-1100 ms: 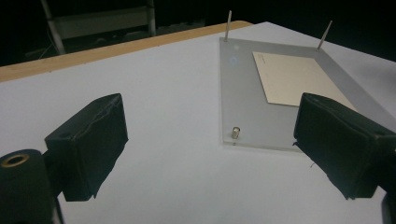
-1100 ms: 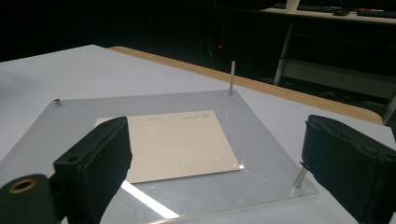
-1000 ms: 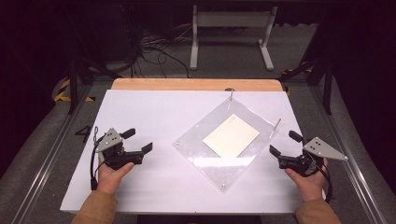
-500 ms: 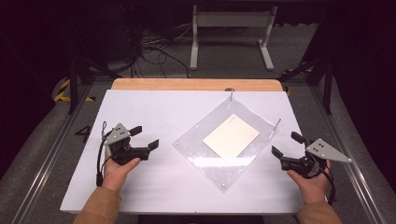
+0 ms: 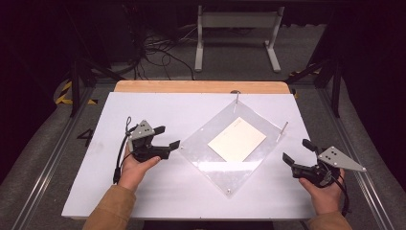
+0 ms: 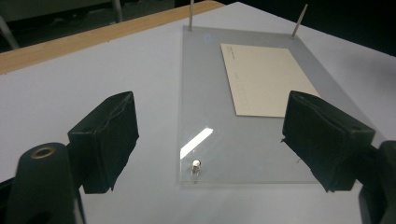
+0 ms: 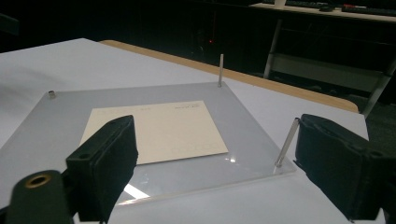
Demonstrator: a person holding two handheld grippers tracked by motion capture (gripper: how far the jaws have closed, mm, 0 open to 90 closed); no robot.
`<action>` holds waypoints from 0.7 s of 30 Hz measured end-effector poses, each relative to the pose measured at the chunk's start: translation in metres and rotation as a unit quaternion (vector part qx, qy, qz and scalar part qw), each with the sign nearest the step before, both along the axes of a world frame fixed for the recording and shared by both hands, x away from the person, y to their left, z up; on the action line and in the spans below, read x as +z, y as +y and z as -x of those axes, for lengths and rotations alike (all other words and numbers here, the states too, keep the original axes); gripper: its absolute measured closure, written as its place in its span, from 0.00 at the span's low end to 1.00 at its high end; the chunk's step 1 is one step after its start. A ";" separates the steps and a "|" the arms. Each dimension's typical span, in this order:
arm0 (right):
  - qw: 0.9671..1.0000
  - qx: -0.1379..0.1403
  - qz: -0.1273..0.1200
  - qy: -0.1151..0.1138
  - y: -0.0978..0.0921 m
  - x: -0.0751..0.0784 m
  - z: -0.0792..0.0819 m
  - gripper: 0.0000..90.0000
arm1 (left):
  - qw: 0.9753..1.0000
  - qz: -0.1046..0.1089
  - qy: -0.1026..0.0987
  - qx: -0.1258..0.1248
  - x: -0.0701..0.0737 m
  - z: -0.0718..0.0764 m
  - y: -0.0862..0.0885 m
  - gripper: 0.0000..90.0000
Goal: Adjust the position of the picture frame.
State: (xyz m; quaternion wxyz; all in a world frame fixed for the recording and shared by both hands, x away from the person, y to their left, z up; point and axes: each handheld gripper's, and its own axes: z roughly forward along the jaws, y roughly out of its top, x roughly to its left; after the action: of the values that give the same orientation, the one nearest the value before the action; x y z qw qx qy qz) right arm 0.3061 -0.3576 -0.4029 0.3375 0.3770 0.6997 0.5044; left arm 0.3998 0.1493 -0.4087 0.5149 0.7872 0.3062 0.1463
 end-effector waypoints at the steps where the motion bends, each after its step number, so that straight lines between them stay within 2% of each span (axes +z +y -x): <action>1: 1.000 -0.001 0.001 0.000 0.000 0.000 0.001 0.17 | 1.000 -0.005 0.005 -0.004 -0.001 -0.002 -0.003 0.24; 4: 1.000 0.000 0.002 0.000 -0.001 0.000 0.003 0.21 | 0.999 -0.027 0.020 -0.007 -0.007 -0.009 -0.010 0.32; 5: 1.000 -0.001 0.003 0.000 -0.002 0.000 0.004 0.22 | 0.999 -0.027 0.020 -0.007 -0.007 -0.009 -0.010 0.36; 6: 1.000 -0.001 0.003 0.000 -0.002 0.000 0.004 0.22 | 0.999 -0.034 0.031 -0.010 -0.011 -0.012 -0.013 0.36; 7: 1.000 0.000 0.004 0.003 -0.003 0.000 0.006 0.25 | 0.998 -0.038 0.037 -0.015 -0.014 -0.014 -0.015 0.44; 8: 1.000 0.004 0.002 0.005 -0.003 0.000 0.006 0.27 | 0.998 -0.051 0.042 -0.013 -0.018 -0.017 -0.018 0.47; 11: 1.000 0.008 0.003 0.016 -0.004 -0.001 0.008 0.30 | 0.996 -0.065 0.056 -0.020 -0.025 -0.022 -0.022 0.55; 14: 1.000 0.010 0.003 0.024 -0.003 -0.002 0.009 0.32 | 0.994 -0.085 0.071 -0.026 -0.032 -0.026 -0.026 0.62; 15: 1.000 0.011 0.002 0.027 -0.003 -0.002 0.010 0.32 | 0.994 -0.085 0.071 -0.026 -0.032 -0.026 -0.026 0.64; 16: 1.000 0.011 0.002 0.029 -0.003 -0.002 0.010 0.32 | 0.992 -0.099 0.080 -0.026 -0.036 -0.028 -0.029 0.67; 18: 1.000 0.012 0.003 0.029 -0.003 -0.002 0.011 0.33 | 0.991 -0.105 0.082 -0.028 -0.038 -0.029 -0.031 0.69; 19: 0.999 0.013 0.004 0.030 -0.003 -0.002 0.011 0.33 | 0.990 -0.113 0.077 -0.030 -0.039 -0.030 -0.031 0.72; 21: 0.999 0.015 0.002 0.031 -0.004 -0.002 0.012 0.34 | 0.989 -0.118 0.084 -0.030 -0.041 -0.030 -0.033 0.77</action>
State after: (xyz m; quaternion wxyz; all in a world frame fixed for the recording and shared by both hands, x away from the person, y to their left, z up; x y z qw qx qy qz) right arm 0.2941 -0.3611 -0.4053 0.3085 0.3809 0.7167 0.4961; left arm 0.4299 0.1163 -0.4501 0.3948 0.8609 0.3052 0.0994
